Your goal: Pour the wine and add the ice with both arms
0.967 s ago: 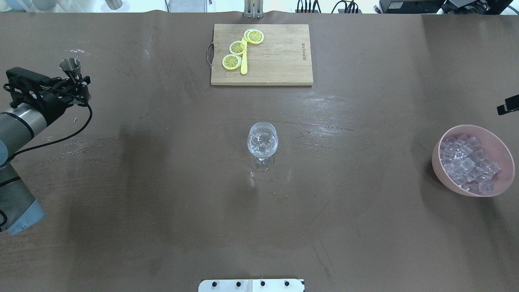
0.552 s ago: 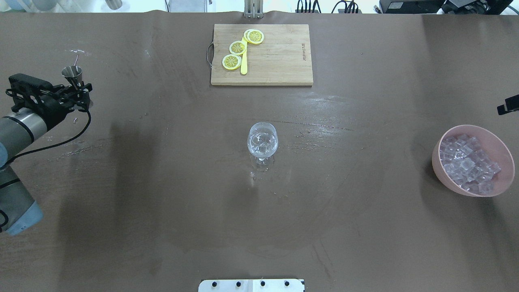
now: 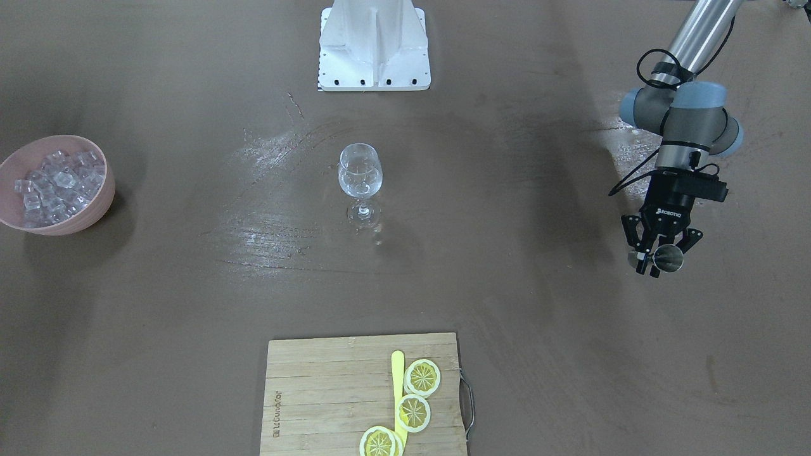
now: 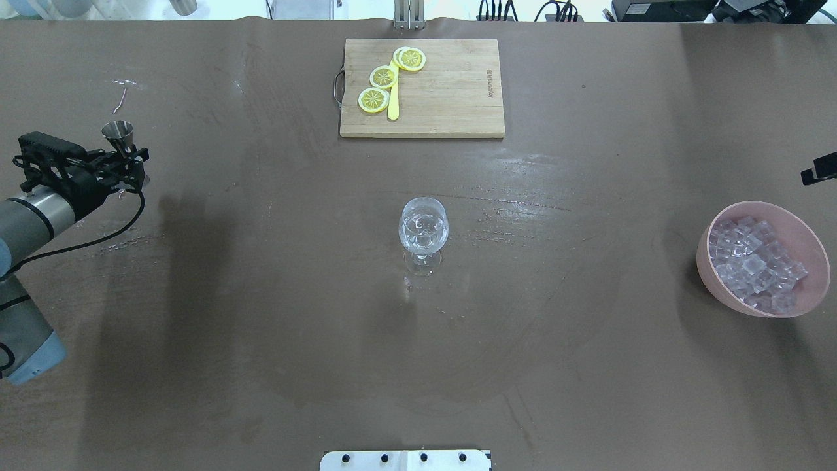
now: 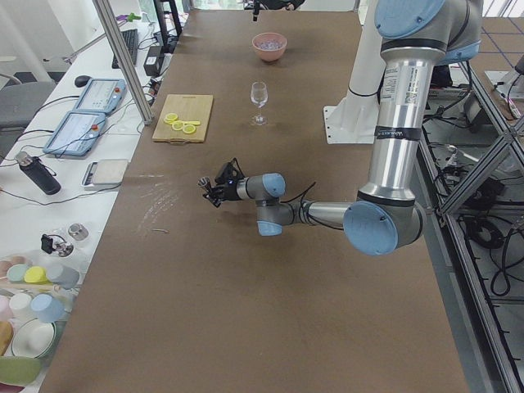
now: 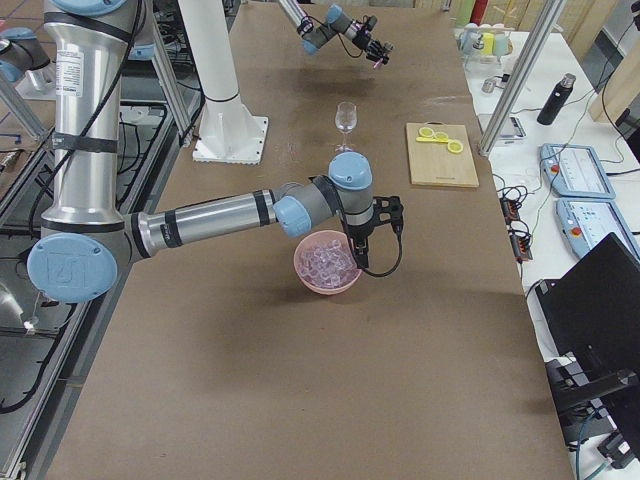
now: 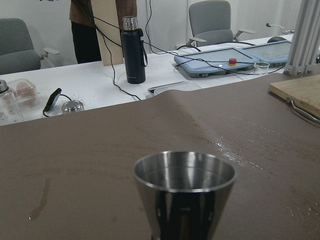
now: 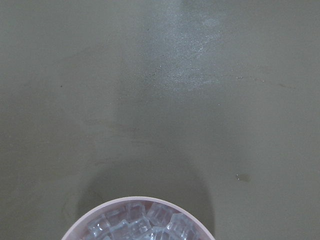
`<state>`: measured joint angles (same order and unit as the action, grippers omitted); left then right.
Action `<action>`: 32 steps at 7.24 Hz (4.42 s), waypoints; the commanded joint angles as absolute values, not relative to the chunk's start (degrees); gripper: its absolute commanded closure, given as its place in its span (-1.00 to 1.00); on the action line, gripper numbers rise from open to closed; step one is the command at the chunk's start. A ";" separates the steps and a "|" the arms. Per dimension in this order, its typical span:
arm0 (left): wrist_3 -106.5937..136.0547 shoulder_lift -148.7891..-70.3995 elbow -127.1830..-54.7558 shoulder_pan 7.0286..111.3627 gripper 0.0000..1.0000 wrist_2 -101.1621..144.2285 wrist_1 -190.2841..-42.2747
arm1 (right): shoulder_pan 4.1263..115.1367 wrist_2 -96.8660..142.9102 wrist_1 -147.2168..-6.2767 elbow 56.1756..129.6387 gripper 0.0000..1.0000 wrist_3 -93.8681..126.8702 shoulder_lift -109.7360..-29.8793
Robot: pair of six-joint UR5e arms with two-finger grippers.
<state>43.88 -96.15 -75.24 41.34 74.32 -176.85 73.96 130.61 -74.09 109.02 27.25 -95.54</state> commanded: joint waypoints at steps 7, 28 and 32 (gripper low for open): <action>43.24 -96.76 -74.44 41.13 0.73 78.22 -177.01 | 73.57 129.81 -74.09 108.98 -1.00 27.33 -95.45; 36.09 -96.85 -64.77 38.67 0.40 76.82 -199.16 | 72.86 128.94 -74.09 109.07 -1.00 27.51 -95.36; 33.40 -96.86 -64.95 38.67 0.17 77.25 -199.16 | 72.77 128.94 -74.09 108.98 -1.00 27.60 -95.27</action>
